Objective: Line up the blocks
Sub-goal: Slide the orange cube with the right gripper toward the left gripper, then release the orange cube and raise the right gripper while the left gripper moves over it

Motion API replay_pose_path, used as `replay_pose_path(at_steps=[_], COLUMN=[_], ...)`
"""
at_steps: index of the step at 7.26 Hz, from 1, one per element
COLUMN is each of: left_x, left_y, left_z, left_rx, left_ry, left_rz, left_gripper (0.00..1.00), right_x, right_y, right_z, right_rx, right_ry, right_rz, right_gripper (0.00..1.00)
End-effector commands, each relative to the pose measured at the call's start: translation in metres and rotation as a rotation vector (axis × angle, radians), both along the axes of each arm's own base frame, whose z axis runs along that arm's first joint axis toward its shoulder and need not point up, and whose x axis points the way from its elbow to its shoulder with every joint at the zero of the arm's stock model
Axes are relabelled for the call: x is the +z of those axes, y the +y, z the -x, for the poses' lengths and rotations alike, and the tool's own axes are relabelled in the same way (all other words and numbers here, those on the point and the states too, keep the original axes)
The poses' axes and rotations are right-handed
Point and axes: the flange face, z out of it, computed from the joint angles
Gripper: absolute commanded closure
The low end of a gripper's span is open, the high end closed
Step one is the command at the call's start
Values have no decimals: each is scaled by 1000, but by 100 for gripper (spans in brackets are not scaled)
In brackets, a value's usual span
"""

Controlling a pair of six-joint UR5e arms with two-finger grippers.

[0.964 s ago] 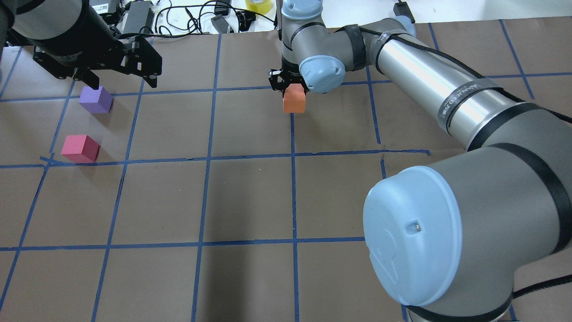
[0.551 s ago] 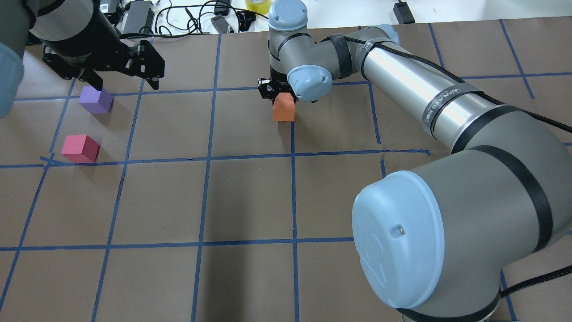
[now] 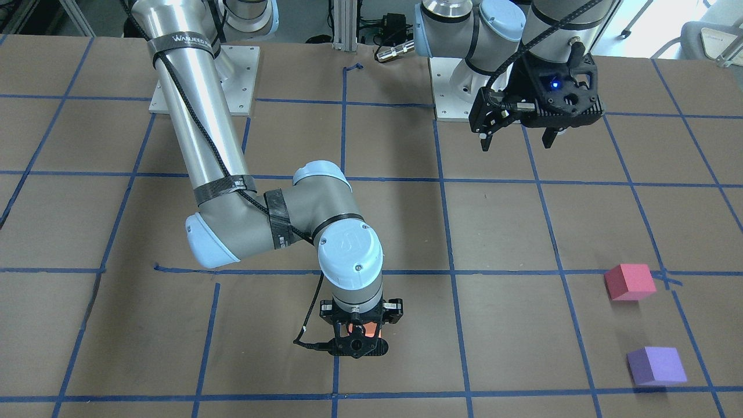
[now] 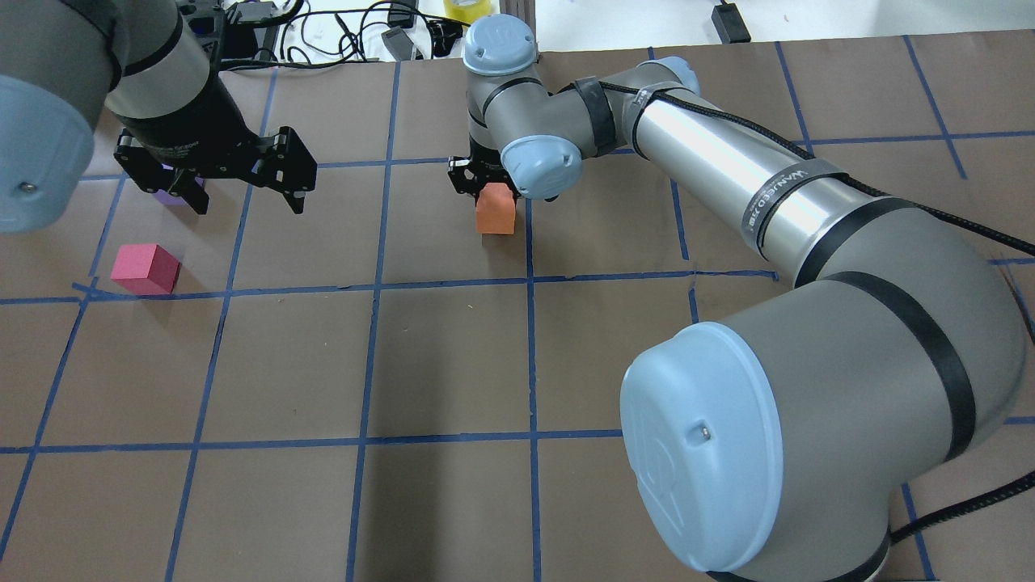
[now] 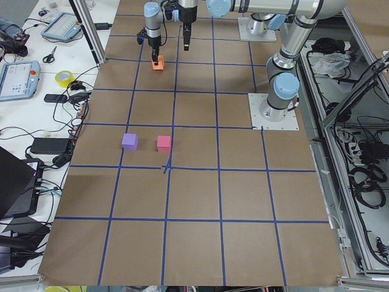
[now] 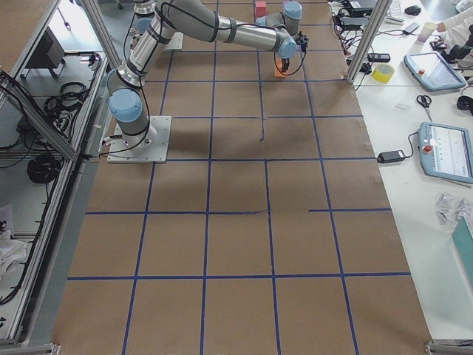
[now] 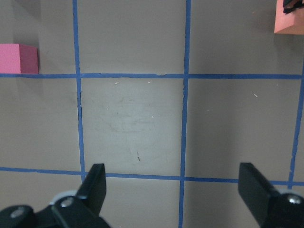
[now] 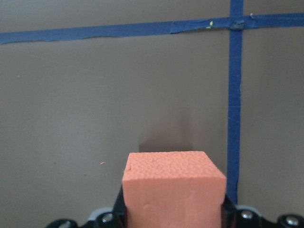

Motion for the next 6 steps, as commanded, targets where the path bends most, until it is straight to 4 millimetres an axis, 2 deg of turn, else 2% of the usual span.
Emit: replay_pose_path(at_steps=[1, 2, 3, 4, 5, 6], left_x=[-25, -40, -62, -80, -99, -117], left_y=[-19, -35, -48, -59, -82, -99], left_z=[-1, -4, -3, -1, 10, 14], left_rx=[-10, -49, -20, 21, 142, 197], left_ry=[-3, -9, 0, 23, 149, 194], left_rz=[100, 101, 63, 34, 98, 131], left_gripper=[3, 22, 10, 0, 6, 9], right_x=[12, 41, 60, 91, 125, 165], right_y=[0, 2, 9, 15, 18, 16], right_z=[-2, 0, 4, 19, 50, 98], right_rx=[1, 0, -1, -13, -32, -34], right_ry=[-17, -23, -6, 4, 14, 24], right_rz=[40, 73, 60, 39, 32, 28], right_gripper=[0, 0, 0, 0, 0, 0])
